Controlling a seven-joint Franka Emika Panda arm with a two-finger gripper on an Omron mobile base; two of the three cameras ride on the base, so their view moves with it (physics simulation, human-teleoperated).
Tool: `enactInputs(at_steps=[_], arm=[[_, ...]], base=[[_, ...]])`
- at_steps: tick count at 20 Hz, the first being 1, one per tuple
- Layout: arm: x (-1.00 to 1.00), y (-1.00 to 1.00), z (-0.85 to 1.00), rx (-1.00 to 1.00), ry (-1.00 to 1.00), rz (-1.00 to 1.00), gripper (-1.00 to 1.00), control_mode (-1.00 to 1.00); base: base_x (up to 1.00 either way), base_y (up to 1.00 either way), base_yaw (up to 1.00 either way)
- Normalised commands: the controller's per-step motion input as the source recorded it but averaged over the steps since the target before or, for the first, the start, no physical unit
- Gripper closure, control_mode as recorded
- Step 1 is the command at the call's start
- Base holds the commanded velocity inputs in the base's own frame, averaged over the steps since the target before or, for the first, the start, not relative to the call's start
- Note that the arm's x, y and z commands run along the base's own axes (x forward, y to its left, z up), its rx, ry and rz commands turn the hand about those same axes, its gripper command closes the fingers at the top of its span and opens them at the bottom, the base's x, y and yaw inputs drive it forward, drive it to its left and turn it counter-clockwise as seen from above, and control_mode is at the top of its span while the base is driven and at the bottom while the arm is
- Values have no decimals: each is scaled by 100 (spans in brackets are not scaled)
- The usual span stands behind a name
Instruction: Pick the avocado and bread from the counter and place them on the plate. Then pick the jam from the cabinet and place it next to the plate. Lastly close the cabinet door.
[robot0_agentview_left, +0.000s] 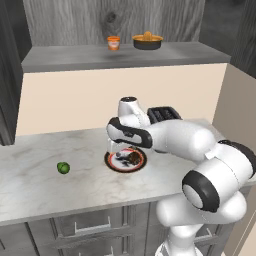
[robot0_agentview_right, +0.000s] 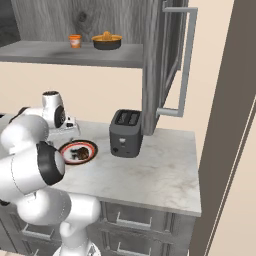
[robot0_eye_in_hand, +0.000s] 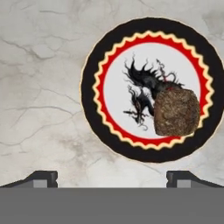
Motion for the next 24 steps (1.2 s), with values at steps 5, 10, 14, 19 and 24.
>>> enactInputs(at_steps=[5,10,14,19,24], arm=[[-6,52,33,1,0,0,-100,-100],[0,50,17,0,4,0,-100,-100],[0,43,2,0,7,-1,-100,-100],[0,45,0,0,12,-4,-100,-100],[0,50,0,0,9,-6,-100,-100]], base=[[0,0,0],[0,0,0],[0,0,0],[0,0,0],[0,0,0]])
